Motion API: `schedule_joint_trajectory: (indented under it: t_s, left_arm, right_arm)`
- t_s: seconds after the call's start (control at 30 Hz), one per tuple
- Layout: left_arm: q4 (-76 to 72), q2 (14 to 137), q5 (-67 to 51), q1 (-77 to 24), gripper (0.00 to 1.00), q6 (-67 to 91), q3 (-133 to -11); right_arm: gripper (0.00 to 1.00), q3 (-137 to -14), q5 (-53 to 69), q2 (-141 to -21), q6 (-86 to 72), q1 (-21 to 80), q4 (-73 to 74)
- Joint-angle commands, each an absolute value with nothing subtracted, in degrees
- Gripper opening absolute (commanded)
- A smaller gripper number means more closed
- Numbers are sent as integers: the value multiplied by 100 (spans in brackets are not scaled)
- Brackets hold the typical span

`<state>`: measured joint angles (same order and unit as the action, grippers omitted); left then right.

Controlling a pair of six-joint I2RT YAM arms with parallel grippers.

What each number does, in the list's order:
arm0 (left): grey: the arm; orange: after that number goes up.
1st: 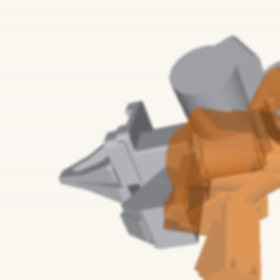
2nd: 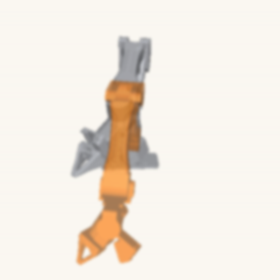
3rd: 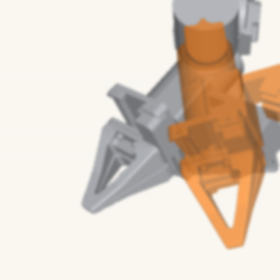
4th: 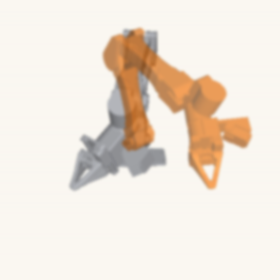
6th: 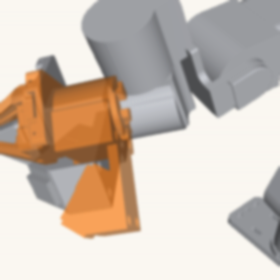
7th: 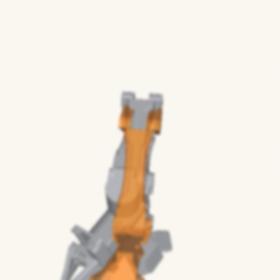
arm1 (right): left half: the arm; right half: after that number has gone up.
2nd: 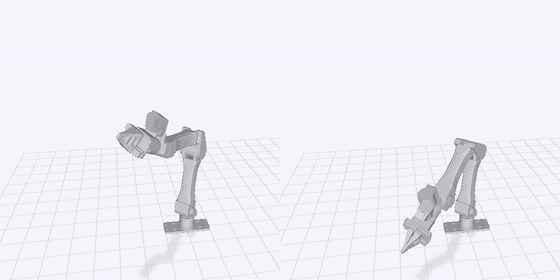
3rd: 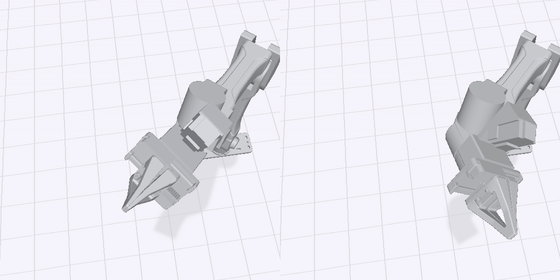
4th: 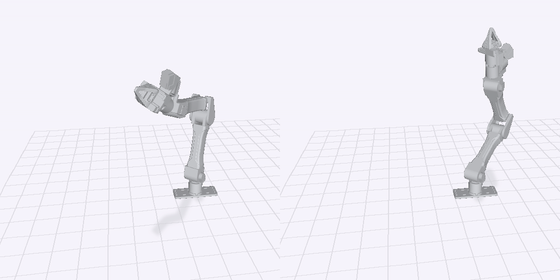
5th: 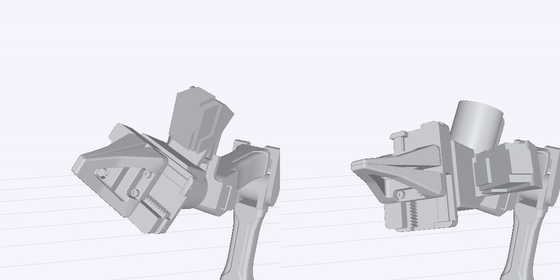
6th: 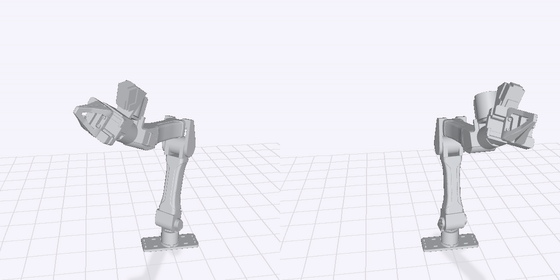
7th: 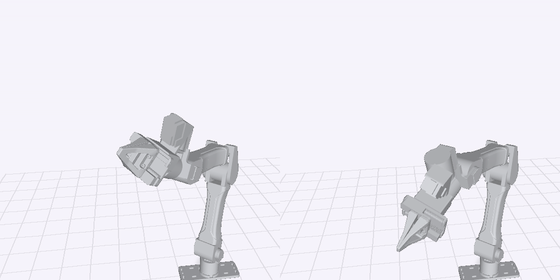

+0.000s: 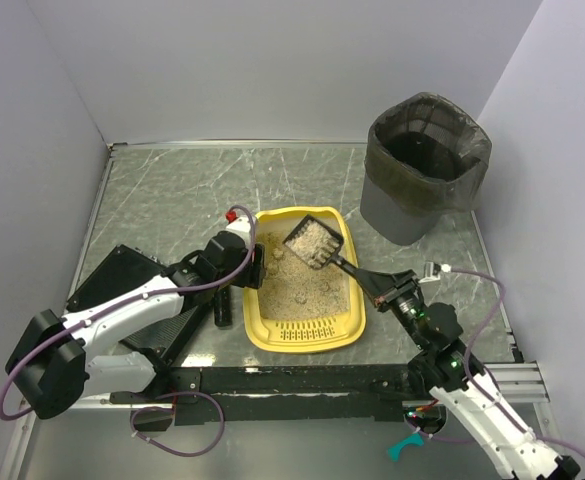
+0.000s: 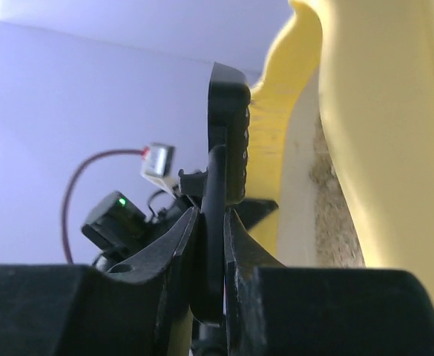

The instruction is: Clean the litter box

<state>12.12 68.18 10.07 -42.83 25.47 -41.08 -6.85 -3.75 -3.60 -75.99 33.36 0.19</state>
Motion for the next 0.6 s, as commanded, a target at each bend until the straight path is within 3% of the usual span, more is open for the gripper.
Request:
schedule_joint_trajectory:
  t_s: [0.0,0.17,0.3,0.43,0.57]
  left_arm:
    - [677,6794,791,-4254,64,1758,-4078]
    - [545,6698,712,-4184,63,1626,-3947]
    - [404,6513,406,-4157,61,1582,-3762]
    - [194,6425,281,-4148,60,1652,-3630]
    - [114,6678,229,-4140,57,1635,-3664]
  right_arm:
    - [0,-1098,324,-1045,-7551,3261,-18]
    - [0,-1134,-209,-440,-7619,3094,361]
    - [0,-939,304,-1227,-8174,3068,-738]
    - [0,-1573,396,-1117,-7542,2787,831]
    - [0,-898,579,-1220,-8146,2742,-968]
